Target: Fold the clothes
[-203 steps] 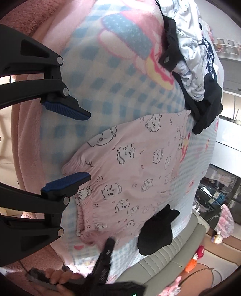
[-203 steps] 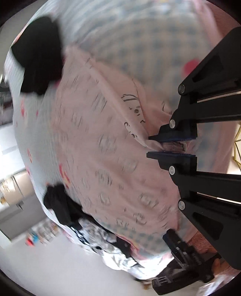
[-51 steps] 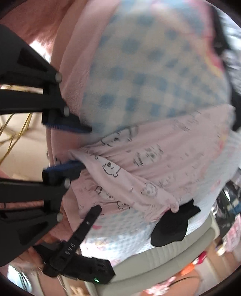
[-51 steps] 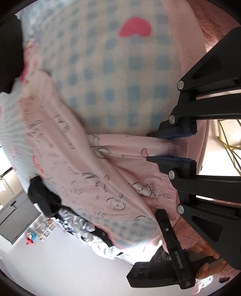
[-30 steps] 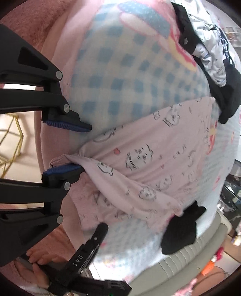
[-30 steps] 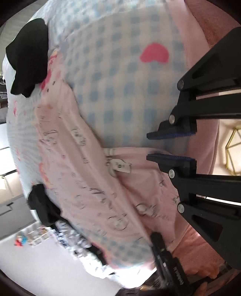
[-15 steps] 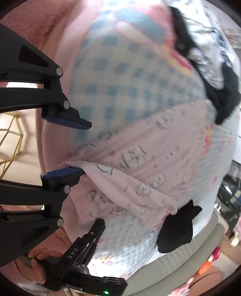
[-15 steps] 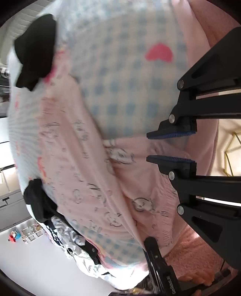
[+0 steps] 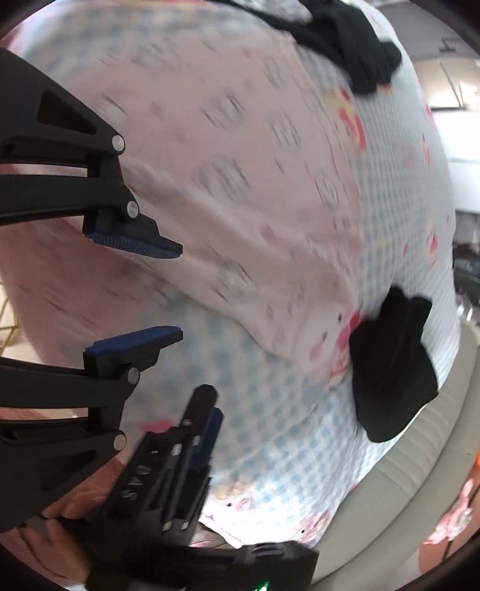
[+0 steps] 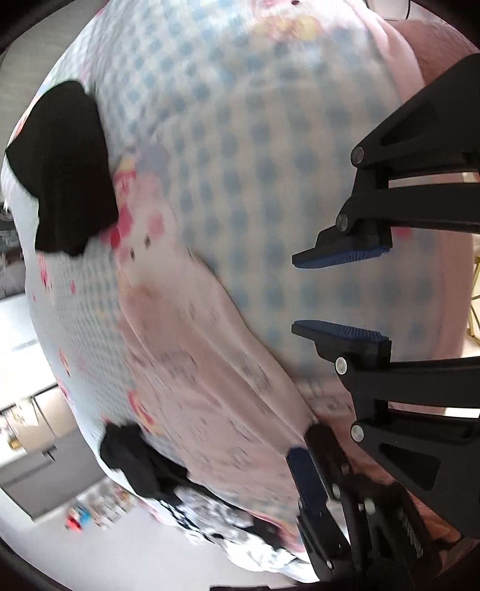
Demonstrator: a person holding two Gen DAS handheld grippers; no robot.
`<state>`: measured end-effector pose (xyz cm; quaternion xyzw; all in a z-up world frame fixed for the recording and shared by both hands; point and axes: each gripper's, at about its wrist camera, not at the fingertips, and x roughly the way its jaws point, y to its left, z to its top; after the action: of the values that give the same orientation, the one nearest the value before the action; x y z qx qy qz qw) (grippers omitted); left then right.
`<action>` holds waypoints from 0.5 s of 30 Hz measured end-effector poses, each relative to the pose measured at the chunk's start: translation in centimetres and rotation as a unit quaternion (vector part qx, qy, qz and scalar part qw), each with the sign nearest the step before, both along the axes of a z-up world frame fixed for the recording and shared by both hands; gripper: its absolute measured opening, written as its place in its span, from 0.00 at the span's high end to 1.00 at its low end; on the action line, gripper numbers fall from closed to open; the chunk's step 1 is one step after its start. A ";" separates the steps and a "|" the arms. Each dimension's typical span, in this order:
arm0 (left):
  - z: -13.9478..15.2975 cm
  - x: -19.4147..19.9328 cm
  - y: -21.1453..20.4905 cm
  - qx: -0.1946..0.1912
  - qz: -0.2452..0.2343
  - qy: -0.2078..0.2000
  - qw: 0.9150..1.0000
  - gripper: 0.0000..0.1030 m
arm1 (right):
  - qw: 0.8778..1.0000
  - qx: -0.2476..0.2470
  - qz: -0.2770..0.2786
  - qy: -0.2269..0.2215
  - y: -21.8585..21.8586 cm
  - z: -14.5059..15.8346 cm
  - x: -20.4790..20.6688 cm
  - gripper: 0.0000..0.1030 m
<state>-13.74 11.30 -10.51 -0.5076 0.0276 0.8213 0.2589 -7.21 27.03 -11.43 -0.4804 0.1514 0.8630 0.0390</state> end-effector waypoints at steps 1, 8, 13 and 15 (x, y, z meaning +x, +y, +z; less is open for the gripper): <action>-0.2 -0.9 1.2 -0.002 -0.002 -0.001 1.000 0.61 | 1.000 -0.001 -0.011 -0.001 1.0 0.0 -0.3 0.72; -2.1 -5.6 7.7 -0.017 -0.022 -0.005 1.000 0.61 | 0.998 0.007 -0.057 -0.012 5.5 -0.7 -1.8 0.72; -3.9 -7.0 10.2 -0.030 -0.032 -0.010 0.999 0.61 | 0.998 -0.006 -0.060 -0.025 6.7 -2.0 -2.5 0.72; -4.2 -7.2 10.3 -0.026 -0.029 -0.009 0.999 0.80 | 0.998 -0.003 -0.056 -0.027 6.6 -2.1 -2.6 0.72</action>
<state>-20.99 21.64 -14.72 -0.5204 0.0617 0.8080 0.2694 -9.79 33.65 -13.57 -0.4940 0.1800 0.8459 0.0899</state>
